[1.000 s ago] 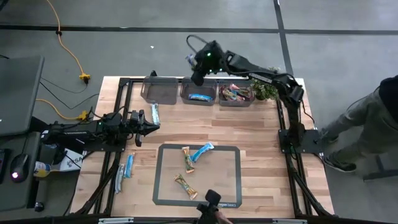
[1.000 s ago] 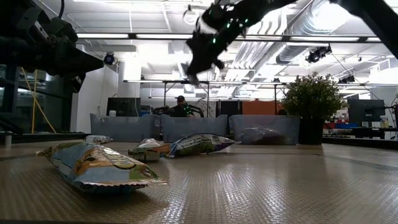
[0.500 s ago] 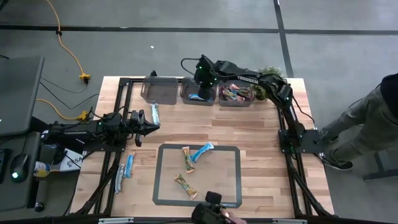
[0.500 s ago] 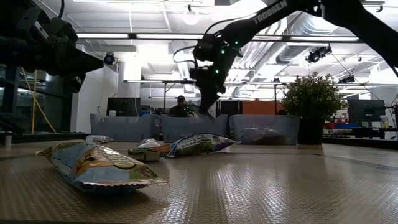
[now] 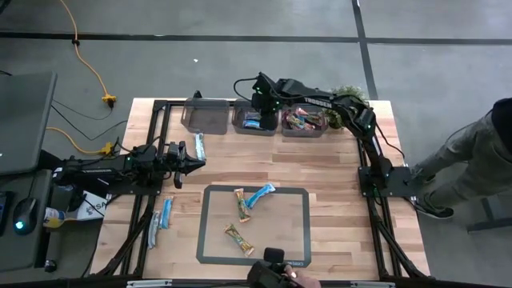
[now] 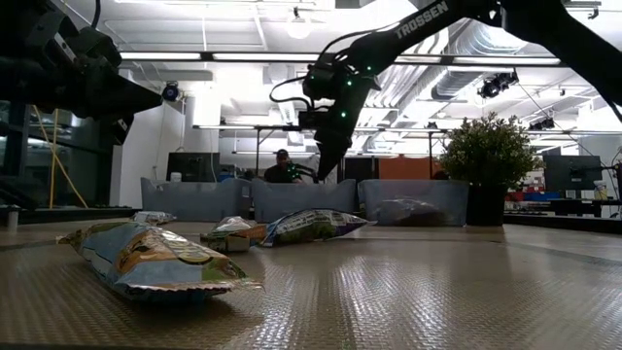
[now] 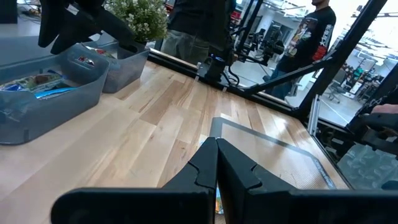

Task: Pick and place Granola Bars by type
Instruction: Put the blue granola bar into the middle black bin

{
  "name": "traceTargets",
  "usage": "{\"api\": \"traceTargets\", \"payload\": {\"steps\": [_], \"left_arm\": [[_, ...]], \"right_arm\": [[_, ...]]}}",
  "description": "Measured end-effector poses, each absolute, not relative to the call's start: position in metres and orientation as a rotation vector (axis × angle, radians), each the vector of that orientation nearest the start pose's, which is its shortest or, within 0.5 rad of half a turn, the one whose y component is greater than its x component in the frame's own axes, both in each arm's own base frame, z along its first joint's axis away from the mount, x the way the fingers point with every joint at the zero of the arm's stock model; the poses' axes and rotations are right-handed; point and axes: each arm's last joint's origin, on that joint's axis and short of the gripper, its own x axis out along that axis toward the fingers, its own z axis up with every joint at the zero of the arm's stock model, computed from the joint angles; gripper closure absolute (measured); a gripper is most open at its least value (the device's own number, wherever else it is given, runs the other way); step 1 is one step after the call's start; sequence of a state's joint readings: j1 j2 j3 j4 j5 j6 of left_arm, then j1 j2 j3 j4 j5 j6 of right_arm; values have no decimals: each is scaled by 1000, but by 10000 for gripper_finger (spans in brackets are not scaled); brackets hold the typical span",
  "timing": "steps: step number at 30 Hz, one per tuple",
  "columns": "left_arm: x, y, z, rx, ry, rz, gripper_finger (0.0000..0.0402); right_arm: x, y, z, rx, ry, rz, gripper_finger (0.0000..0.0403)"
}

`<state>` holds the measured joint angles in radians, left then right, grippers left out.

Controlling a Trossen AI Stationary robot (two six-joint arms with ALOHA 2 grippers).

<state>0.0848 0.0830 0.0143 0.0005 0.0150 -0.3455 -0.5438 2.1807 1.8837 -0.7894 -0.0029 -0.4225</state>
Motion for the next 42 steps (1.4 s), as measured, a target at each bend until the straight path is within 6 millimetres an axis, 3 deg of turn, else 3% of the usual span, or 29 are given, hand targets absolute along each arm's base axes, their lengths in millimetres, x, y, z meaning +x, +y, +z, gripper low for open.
{"api": "traceTargets", "payload": {"steps": [12, 17, 22, 31, 37, 42], "left_arm": [[102, 8, 162, -349, 55, 81, 401], [102, 8, 162, -349, 55, 80, 401], [102, 8, 162, -349, 56, 81, 401], [102, 8, 162, -349, 55, 80, 401], [102, 8, 162, -349, 55, 81, 401], [102, 8, 162, -349, 55, 81, 401]], "right_arm": [[402, -240, 221, 31, 1089, -226, 265], [402, -231, 237, 45, 1036, -200, 246], [399, -217, 270, 1, 940, -166, 226], [379, -198, 355, 113, 580, -131, 201], [368, -155, 401, -14, 438, 5, 187], [358, -125, 428, 46, 359, 6, 185]]}}
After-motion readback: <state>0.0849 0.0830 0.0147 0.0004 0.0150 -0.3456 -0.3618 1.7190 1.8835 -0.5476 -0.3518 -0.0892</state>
